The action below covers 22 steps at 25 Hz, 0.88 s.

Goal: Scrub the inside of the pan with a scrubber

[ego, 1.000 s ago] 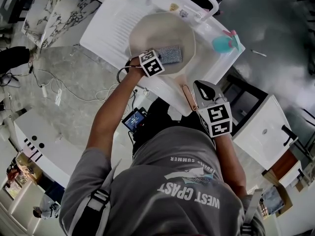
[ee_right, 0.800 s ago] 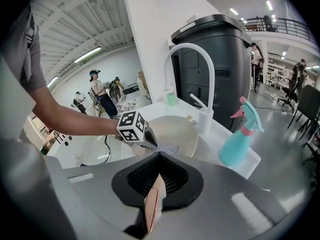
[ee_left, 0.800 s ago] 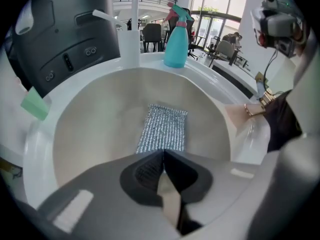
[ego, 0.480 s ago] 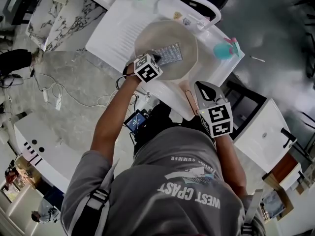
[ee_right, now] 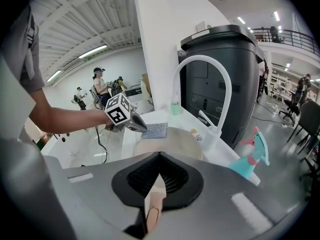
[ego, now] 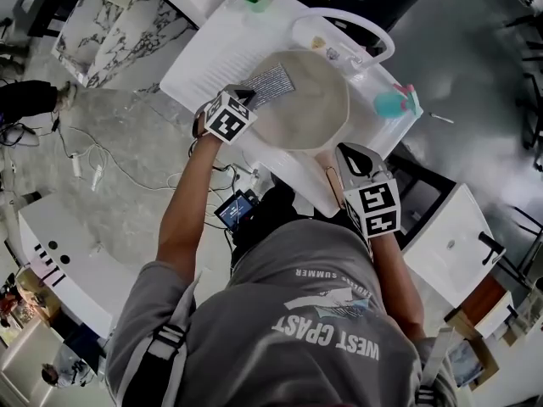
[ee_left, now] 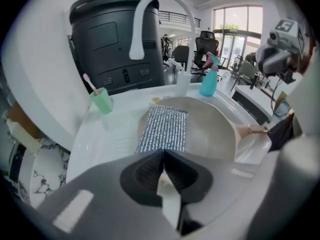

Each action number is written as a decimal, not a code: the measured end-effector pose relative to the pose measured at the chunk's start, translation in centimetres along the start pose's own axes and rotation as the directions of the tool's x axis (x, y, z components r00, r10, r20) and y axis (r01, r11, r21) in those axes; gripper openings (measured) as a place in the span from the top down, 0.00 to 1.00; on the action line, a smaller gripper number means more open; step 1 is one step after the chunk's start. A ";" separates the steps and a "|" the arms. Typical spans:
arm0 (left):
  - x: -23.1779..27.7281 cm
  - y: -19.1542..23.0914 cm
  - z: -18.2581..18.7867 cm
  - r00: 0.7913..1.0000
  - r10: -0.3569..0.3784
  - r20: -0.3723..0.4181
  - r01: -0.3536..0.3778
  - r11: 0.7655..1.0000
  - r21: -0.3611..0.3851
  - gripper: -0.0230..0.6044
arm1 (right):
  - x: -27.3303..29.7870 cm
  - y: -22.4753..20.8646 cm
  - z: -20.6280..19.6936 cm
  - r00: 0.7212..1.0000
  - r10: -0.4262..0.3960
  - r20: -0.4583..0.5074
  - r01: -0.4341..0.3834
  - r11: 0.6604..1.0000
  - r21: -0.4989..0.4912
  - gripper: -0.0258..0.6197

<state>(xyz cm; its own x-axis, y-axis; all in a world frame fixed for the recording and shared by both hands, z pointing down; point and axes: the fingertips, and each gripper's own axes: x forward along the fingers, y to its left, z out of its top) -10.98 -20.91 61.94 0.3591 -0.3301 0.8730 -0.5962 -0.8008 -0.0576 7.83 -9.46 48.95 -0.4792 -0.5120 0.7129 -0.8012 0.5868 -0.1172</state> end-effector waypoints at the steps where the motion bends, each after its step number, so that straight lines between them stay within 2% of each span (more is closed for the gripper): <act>1: -0.4 0.9 -0.5 1.000 0.013 0.002 -0.013 1.000 -0.023 0.95 | 0.1 0.1 0.3 1.000 -0.001 0.000 0.001 1.000 -0.006 0.96; 9: -2.6 6.0 -5.1 0.995 0.096 -0.014 -0.097 0.982 -0.163 0.95 | 0.1 1.7 1.4 1.000 -0.007 -0.008 0.007 0.999 -0.044 0.96; 18: -2.8 8.0 -9.3 0.990 0.133 -0.050 -0.141 0.961 -0.239 0.95 | -0.7 3.2 1.8 1.000 -0.019 -0.013 0.018 0.996 -0.089 0.96; 22: -2.9 9.0 -9.6 0.986 0.163 -0.027 -0.165 0.954 -0.251 0.95 | -1.4 3.3 1.6 0.999 -0.033 -0.016 0.031 0.995 -0.096 0.96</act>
<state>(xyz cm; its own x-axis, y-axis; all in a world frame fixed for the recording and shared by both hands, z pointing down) -24.30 -22.40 63.56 0.2373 -0.4427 0.8647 -0.8083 -0.5837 -0.0771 5.26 -7.77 46.48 -0.4466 -0.5208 0.7275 -0.7779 0.6278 -0.0282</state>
